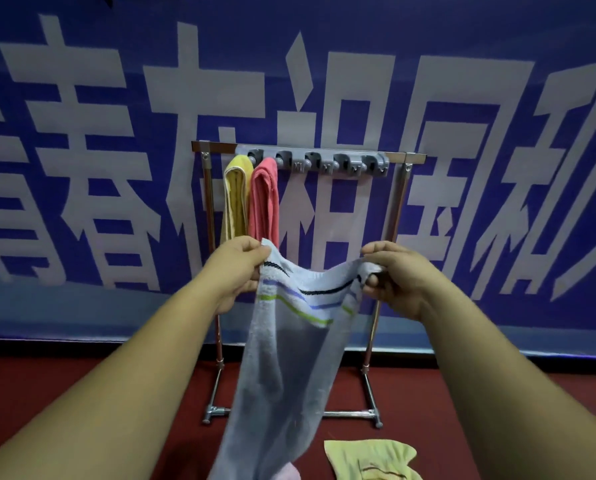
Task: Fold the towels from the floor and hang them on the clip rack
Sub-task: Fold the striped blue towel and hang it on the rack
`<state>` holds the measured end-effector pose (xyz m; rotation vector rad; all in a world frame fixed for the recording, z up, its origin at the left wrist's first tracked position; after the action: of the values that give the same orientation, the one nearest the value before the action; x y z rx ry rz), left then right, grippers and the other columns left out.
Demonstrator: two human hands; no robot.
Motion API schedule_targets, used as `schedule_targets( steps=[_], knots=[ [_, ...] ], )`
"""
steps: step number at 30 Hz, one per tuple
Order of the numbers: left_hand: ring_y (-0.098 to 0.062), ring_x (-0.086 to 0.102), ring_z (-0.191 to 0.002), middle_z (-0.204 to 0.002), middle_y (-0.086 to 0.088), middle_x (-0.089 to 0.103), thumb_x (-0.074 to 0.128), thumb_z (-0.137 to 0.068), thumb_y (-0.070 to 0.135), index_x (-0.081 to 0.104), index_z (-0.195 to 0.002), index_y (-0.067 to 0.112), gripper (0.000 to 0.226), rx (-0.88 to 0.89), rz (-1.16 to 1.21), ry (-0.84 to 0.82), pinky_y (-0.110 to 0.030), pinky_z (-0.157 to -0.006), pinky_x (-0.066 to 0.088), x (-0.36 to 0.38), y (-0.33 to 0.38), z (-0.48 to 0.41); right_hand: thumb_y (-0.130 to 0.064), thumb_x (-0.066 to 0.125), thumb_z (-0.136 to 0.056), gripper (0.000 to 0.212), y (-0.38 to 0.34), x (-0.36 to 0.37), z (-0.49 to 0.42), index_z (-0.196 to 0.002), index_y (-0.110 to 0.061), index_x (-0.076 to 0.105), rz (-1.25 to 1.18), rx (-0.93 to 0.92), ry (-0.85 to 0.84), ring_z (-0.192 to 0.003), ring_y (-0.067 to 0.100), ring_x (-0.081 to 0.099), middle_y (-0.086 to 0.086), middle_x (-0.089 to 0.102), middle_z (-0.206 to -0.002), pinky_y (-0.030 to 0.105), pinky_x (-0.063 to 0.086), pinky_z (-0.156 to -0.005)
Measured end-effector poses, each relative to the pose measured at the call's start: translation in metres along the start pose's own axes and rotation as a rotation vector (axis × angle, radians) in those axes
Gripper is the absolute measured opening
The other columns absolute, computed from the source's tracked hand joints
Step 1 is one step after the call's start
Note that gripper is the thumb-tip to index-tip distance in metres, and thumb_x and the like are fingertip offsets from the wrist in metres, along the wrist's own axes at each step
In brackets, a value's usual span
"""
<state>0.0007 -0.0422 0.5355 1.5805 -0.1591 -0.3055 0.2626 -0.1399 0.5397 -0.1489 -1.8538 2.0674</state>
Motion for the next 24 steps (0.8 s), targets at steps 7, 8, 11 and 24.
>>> schedule_targets(
  steps=[7,8,11,24],
  knots=[
    [-0.027,0.07,-0.081,-0.091,-0.016,0.076,0.062,-0.106,0.026,0.07,-0.098,0.029,0.011,0.162,-0.056,0.076,-0.044,-0.078,0.057,0.036,-0.042,0.019,0.016,0.054,-0.093,0.026,0.043,0.045,0.029,-0.11,0.003,0.07,-0.211,-0.055,-0.084,-0.074,0.024,0.075,0.018,0.077,-0.083,0.036,0.067,-0.079],
    [-0.025,0.075,-0.088,-0.093,-0.008,0.079,0.061,-0.107,0.023,0.071,-0.103,0.03,0.013,0.168,-0.037,0.078,-0.044,-0.082,0.059,0.041,-0.047,0.023,0.016,0.059,-0.092,0.026,0.047,0.047,0.03,-0.11,0.002,0.071,-0.182,-0.075,-0.086,-0.08,0.025,0.076,0.021,0.078,-0.09,0.035,0.066,-0.08],
    [-0.01,0.078,-0.095,-0.1,0.008,0.082,0.059,-0.109,0.014,0.073,-0.112,0.024,0.017,0.157,0.024,0.076,-0.031,-0.086,0.062,0.052,-0.059,0.033,0.006,0.069,-0.094,0.017,0.055,0.049,0.03,-0.111,0.003,0.071,-0.07,-0.126,-0.046,-0.076,0.024,0.073,0.023,0.076,-0.09,0.043,0.062,-0.085],
    [-0.002,0.066,-0.077,-0.082,0.012,0.076,0.058,-0.108,0.011,0.071,-0.106,0.017,0.014,0.075,0.101,0.03,-0.031,-0.081,0.047,0.058,-0.088,0.035,-0.015,0.071,-0.098,0.008,0.051,0.019,0.018,-0.091,-0.017,0.072,0.361,-0.331,0.035,-0.086,0.014,0.065,0.012,0.072,-0.095,0.033,0.055,-0.078]
  ],
)
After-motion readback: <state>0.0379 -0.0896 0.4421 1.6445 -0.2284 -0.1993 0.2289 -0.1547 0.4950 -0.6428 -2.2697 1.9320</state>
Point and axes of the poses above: each hand's wrist, its own z-axis away from the middle knuckle, its own x-axis out of the palm, y = z × x, the point moved 5 cm from there along -z, towards the middle knuckle
